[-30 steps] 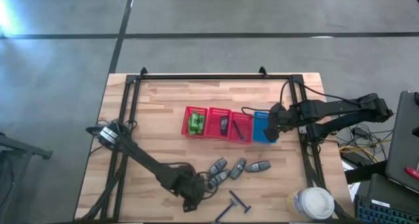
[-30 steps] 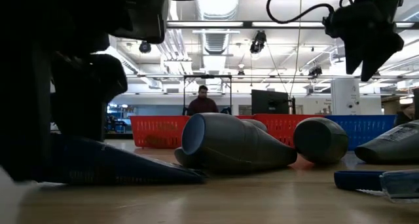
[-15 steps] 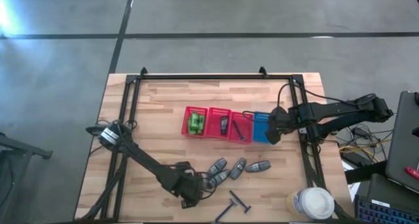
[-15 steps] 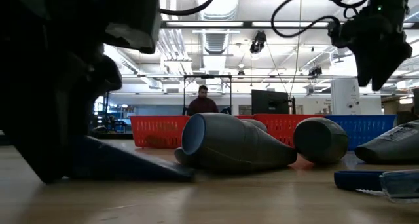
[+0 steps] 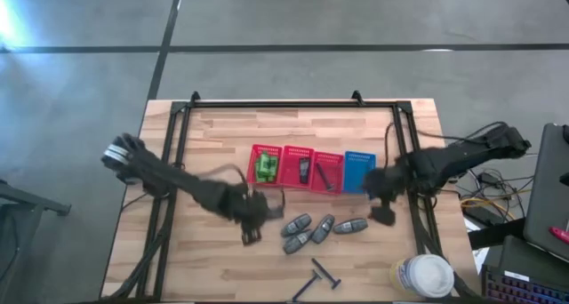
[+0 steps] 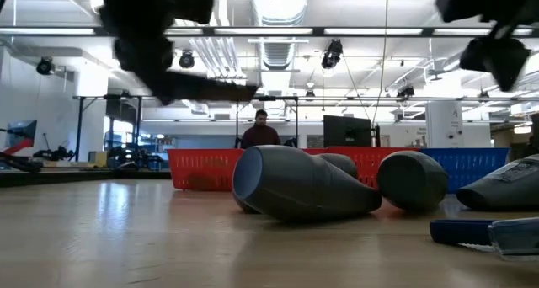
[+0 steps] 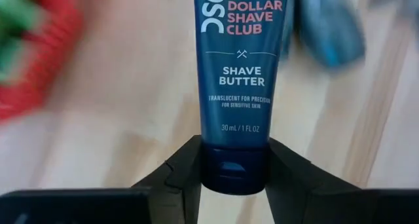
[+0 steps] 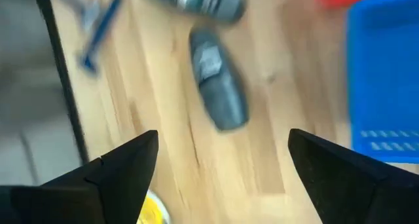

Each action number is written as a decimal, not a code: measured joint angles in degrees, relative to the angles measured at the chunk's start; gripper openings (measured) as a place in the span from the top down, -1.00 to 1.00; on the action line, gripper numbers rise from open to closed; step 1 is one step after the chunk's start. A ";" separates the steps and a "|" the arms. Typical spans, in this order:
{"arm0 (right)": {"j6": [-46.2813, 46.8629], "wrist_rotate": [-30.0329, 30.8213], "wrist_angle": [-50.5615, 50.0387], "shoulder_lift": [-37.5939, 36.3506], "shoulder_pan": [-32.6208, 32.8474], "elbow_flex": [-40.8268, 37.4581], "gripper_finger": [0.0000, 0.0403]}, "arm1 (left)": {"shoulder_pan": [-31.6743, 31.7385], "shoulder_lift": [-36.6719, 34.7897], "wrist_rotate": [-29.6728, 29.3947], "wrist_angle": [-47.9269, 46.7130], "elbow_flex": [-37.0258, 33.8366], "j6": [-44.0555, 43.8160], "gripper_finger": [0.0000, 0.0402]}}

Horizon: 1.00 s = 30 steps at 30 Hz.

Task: Pick & Place Travel size toiletries
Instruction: Put the blue shave cream in the middle red bin

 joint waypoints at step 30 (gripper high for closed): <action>-1.36 14.65 -4.31 8.07 11.48 0.61 -0.78 | 28.75 13.72 5.92 34.78 -0.92 -31.50 0.13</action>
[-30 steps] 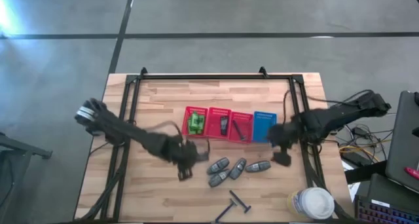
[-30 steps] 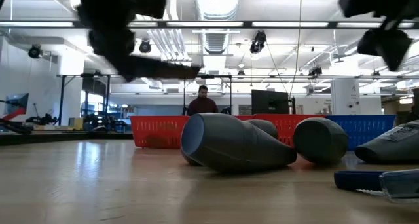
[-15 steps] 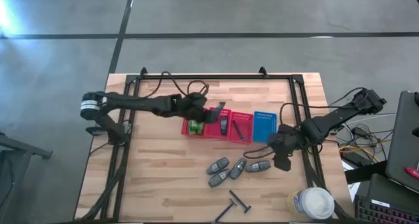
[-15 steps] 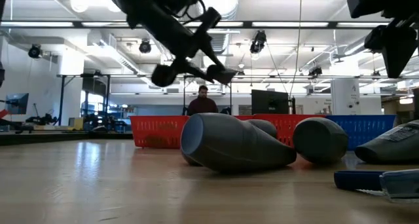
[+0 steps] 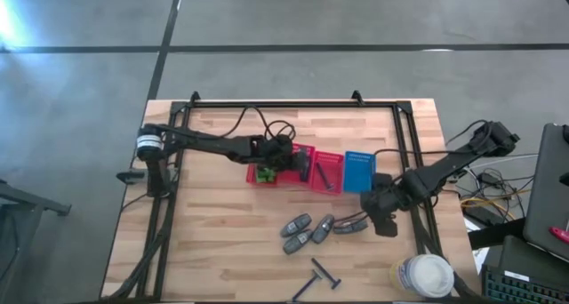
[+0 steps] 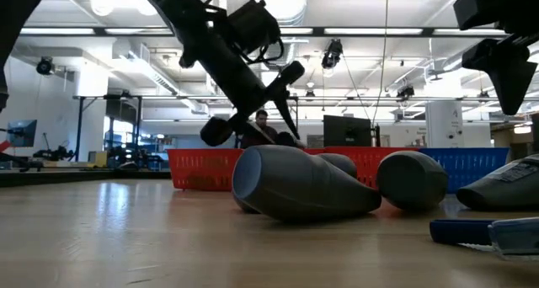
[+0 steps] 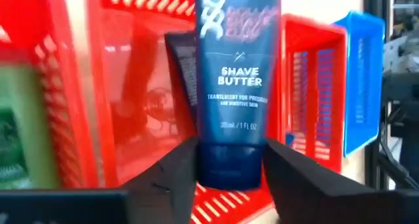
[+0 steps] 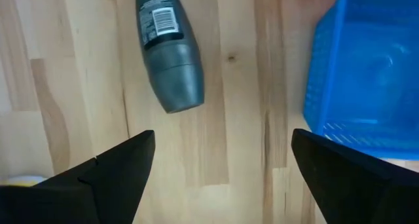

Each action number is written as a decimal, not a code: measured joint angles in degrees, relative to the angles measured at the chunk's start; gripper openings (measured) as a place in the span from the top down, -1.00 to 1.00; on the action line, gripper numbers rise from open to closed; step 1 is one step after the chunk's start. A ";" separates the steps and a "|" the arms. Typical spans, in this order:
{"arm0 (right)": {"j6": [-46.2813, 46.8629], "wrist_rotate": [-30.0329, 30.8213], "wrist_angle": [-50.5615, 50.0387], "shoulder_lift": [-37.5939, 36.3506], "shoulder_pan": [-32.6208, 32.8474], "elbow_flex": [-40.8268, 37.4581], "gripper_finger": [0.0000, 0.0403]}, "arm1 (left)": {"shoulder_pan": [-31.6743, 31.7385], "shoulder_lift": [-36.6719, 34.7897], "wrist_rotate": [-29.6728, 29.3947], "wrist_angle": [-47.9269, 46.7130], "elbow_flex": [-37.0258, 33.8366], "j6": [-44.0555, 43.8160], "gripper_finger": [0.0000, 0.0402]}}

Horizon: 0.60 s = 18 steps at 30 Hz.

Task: Pick & Place Travel size toiletries
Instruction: Put the blue shave cream in the middle red bin, then put the gray deodorant in the blue bin

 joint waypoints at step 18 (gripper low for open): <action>-13.76 -0.17 12.36 13.07 2.49 -0.40 -0.82 | -3.39 -12.81 0.54 -8.02 0.09 15.44 -0.33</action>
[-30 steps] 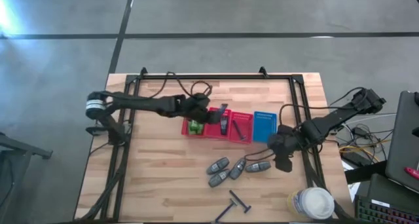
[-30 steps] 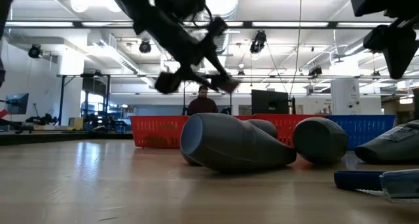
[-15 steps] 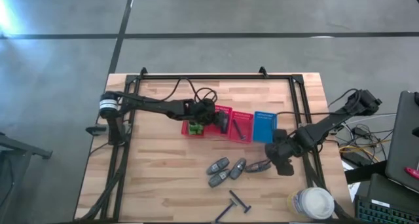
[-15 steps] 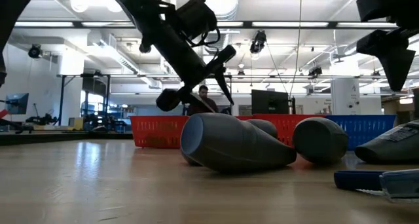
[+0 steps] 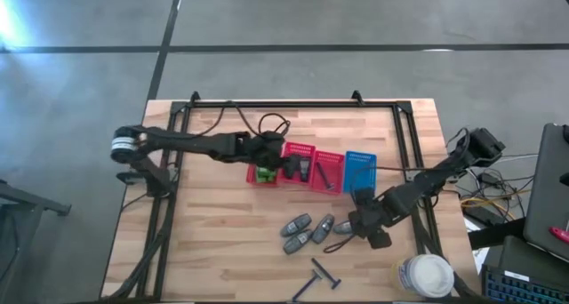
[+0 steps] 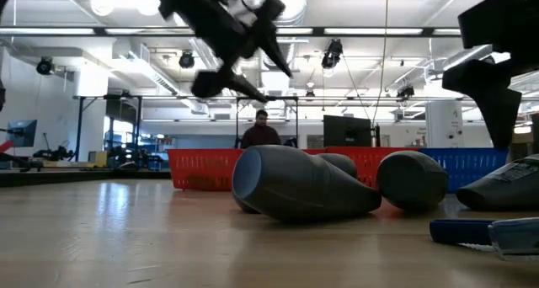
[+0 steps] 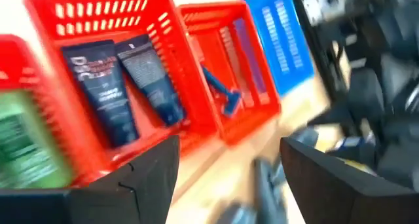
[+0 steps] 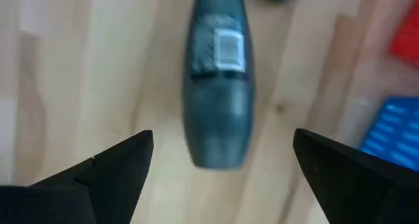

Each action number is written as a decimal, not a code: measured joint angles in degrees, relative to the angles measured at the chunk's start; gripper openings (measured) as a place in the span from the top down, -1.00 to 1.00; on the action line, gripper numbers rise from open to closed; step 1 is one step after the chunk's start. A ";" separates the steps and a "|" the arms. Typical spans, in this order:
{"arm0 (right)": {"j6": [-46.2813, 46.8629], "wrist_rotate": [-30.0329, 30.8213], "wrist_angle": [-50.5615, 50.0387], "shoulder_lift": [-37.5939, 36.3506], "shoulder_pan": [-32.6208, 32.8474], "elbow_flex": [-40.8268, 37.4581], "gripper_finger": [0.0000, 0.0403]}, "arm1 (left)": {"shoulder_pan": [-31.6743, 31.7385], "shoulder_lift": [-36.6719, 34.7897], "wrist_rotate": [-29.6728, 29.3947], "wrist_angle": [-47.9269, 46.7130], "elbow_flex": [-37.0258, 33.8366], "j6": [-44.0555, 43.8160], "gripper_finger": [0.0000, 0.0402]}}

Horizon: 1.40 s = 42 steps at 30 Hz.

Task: Pick & Place Travel size toiletries
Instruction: Put the gray deodorant in the blue bin

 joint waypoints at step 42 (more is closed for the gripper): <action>67.09 13.42 -21.51 -24.13 -6.39 -1.42 -0.01 | -12.00 -17.49 -13.30 -25.46 -0.26 23.96 -0.31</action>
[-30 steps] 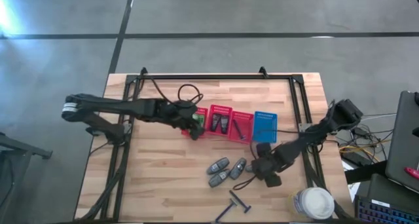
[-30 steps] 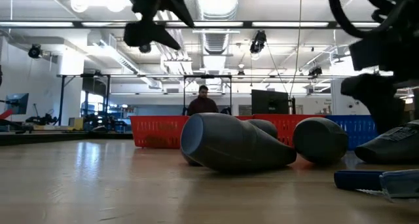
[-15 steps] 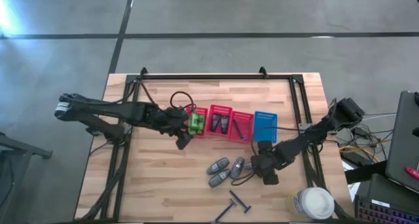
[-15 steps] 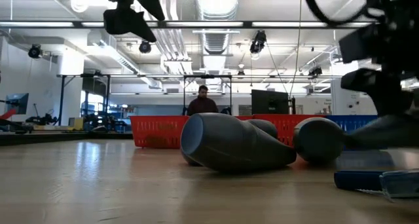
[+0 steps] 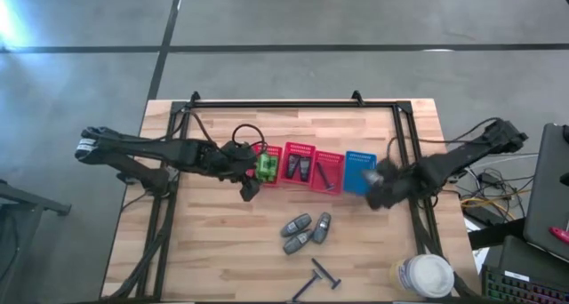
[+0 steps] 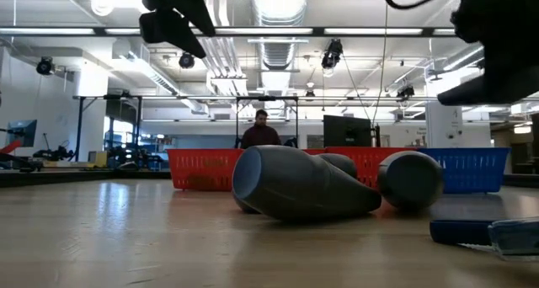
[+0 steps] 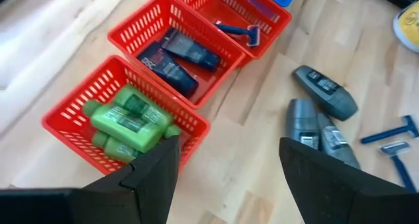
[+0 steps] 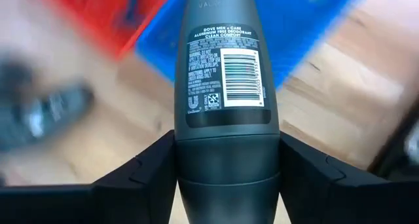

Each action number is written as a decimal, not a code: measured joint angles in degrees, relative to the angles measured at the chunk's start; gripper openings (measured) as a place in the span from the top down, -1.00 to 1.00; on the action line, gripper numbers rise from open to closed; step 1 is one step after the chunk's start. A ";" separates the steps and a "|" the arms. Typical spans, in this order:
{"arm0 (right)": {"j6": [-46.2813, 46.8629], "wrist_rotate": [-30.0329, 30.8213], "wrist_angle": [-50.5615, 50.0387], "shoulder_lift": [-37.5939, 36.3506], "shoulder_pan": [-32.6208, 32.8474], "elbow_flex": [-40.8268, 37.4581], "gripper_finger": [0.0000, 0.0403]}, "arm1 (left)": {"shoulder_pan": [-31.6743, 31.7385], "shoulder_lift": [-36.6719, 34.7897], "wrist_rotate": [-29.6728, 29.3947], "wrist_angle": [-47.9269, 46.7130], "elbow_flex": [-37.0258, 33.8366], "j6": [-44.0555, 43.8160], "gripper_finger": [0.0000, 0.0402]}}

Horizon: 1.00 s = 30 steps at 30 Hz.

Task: Pick & Place Travel size toiletries
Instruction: Put the gray deodorant in the blue bin, then put the blue razor in the right red bin

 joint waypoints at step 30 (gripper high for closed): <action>2.36 -2.23 19.60 -4.68 -13.67 -10.20 -0.63 | 2.89 0.02 0.45 0.33 -0.04 3.65 -0.31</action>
